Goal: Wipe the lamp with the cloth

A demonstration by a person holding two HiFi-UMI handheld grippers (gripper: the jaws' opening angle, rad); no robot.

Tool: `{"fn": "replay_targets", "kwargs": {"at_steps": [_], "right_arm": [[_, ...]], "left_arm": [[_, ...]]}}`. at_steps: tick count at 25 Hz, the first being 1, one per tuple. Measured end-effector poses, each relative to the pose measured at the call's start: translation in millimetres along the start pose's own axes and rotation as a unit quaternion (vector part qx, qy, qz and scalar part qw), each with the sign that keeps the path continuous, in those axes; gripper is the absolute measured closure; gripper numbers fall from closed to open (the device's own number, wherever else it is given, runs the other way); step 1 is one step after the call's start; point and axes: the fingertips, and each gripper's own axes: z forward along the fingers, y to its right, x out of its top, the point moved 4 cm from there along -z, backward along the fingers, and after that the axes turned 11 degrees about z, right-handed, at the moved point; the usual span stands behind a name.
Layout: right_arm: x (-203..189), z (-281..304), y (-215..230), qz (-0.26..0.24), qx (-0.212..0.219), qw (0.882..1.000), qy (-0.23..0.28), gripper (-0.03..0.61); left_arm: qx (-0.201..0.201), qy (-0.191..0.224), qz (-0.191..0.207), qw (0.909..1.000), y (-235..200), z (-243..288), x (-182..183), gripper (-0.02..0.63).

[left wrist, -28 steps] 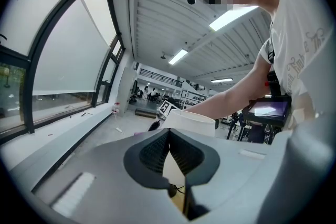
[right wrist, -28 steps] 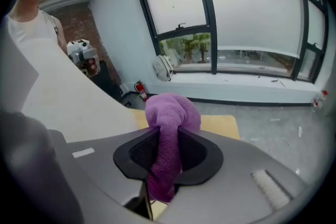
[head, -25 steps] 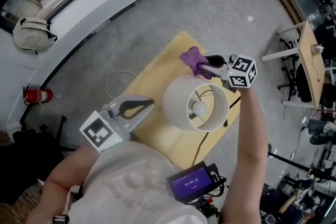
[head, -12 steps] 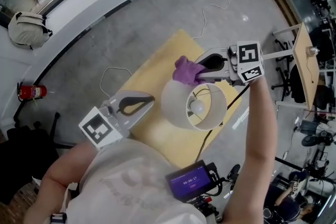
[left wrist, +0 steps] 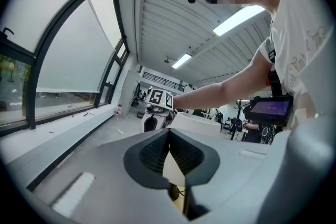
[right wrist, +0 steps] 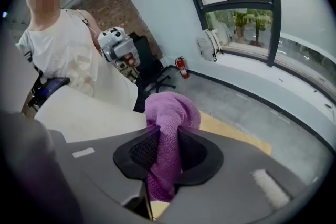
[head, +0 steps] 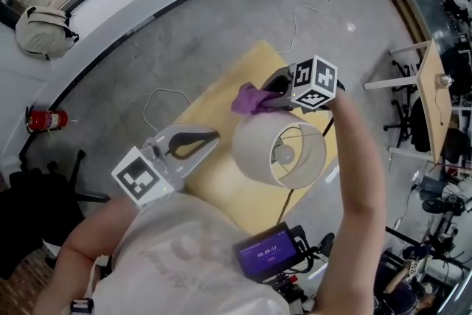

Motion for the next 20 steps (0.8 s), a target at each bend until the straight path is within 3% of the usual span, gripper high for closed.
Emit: {"fn": "replay_targets", "kwargs": {"at_steps": [4, 9, 12, 15, 20], "right_arm": [[-1.8, 14.8, 12.0, -0.019, -0.051, 0.997, -0.06, 0.477], [15.9, -1.9, 3.0, -0.106, -0.117, 0.984, -0.079, 0.477], [30.1, -8.1, -13.6, -0.172, -0.139, 0.968, -0.118, 0.477], [26.5, 6.7, -19.6, -0.216, -0.139, 0.947, -0.194, 0.477], [18.2, 23.4, -23.4, -0.237, -0.093, 0.931, -0.26, 0.48]], "left_arm": [[0.002, 0.003, -0.005, 1.0, -2.5, -1.9, -1.7, 0.612], [-0.002, 0.012, -0.004, 0.9999, -3.8, -5.5, -0.4, 0.612], [-0.01, 0.016, -0.004, 0.9998, -2.0, -8.0, -1.2, 0.612], [-0.016, 0.024, -0.001, 0.9996, 2.5, -8.1, 0.1, 0.612], [-0.009, 0.036, -0.003, 0.9993, 0.4, -15.2, 4.4, 0.612]]}}
